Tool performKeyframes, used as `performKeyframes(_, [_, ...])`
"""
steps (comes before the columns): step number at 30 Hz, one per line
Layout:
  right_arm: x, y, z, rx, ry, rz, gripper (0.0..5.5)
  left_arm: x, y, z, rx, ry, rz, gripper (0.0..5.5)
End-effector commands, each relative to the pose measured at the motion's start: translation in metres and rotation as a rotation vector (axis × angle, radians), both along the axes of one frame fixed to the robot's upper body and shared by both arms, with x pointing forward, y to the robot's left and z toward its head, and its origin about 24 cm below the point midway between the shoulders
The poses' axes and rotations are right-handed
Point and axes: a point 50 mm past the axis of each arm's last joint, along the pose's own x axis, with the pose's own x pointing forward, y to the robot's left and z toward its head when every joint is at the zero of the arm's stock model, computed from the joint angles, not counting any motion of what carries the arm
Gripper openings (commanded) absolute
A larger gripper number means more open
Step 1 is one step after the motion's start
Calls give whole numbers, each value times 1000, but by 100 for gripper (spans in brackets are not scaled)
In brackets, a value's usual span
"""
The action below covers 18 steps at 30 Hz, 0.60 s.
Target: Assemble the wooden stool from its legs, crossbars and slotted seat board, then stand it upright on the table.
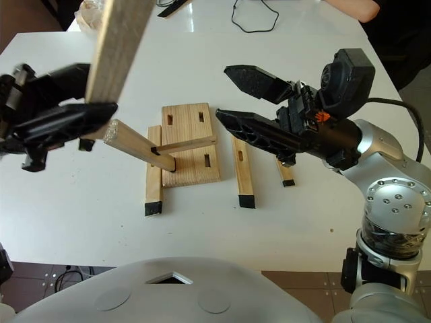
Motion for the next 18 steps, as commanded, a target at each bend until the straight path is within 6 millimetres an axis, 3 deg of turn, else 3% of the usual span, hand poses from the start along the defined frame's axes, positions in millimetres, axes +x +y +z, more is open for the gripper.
performKeyframes(1, [3,3,10,-7,-38,28,396,-2,-6,-17,53,60,-22,203])
performKeyframes(8, [-4,13,17,24,-37,152,396,-2,-12,-39,136,87,-38,203])
performKeyframes(18, [-6,21,9,-54,-26,210,396,1,-12,-46,205,69,-70,203])
